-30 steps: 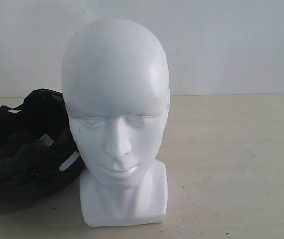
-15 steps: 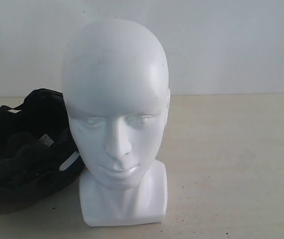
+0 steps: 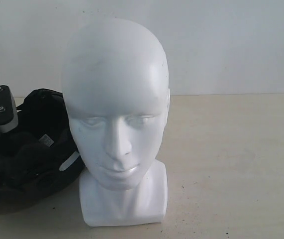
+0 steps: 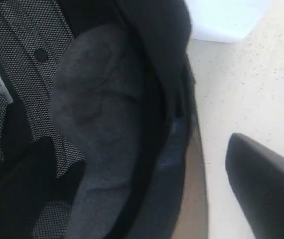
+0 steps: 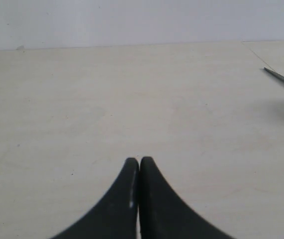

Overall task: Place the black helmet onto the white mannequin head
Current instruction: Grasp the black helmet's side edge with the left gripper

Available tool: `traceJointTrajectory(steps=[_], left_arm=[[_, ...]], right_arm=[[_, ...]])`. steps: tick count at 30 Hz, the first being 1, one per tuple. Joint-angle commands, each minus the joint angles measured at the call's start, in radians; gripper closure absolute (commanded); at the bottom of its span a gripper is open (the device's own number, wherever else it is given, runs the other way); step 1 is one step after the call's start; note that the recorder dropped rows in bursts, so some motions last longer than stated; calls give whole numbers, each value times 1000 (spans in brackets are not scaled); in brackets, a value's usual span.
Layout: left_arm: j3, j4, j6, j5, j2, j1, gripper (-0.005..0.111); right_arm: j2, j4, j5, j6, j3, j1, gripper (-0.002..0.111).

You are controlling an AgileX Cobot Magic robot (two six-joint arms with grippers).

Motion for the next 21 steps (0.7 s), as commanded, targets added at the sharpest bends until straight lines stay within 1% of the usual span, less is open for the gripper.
traceJointTrajectory(steps=[1, 7, 15, 21], left_arm=[[6, -11, 25, -26, 35, -6, 21], [6, -56, 45, -29, 67, -6, 21], [6, -57, 56, -31, 112, -6, 21], [6, -72, 56, -66, 144, -6, 21]], right_arm=[[-4, -8, -11, 1, -1, -2, 108], [-4, -8, -11, 1, -1, -2, 108], [-4, -8, -11, 1, -1, -2, 108], [-4, -8, -11, 1, -1, -2, 108]])
